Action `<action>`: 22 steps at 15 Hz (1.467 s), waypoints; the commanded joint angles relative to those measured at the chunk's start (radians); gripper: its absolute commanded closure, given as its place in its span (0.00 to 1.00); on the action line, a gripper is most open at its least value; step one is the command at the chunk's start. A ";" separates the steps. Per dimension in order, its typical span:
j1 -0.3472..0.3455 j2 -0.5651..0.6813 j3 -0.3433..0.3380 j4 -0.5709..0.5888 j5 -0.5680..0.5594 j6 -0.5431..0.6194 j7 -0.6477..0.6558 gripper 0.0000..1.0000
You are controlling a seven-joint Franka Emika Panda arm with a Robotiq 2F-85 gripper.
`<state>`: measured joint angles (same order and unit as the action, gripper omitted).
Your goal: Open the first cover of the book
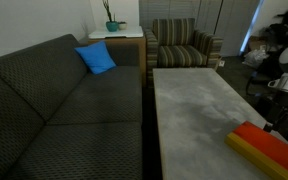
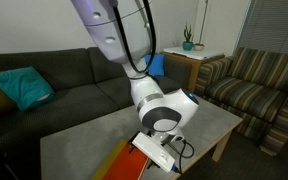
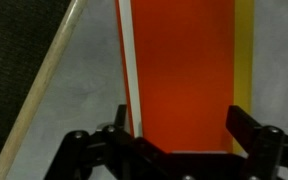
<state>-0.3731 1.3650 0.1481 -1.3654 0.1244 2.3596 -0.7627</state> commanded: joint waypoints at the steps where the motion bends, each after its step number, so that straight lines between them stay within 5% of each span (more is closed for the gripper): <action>1: -0.018 0.068 0.024 0.099 0.000 -0.075 -0.037 0.00; 6: -0.031 0.148 0.035 0.191 0.018 -0.156 -0.063 0.01; 7: -0.034 0.102 0.030 0.122 0.030 -0.141 -0.073 0.07; 11: -0.039 0.110 0.029 0.140 0.040 -0.152 -0.088 0.30; 17: -0.039 0.109 0.023 0.156 0.043 -0.152 -0.086 0.29; 19: -0.042 0.109 0.023 0.165 0.044 -0.148 -0.088 0.55; 22: -0.046 0.108 0.023 0.178 0.045 -0.146 -0.090 0.77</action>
<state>-0.4001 1.4732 0.1657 -1.2049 0.1483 2.2340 -0.8181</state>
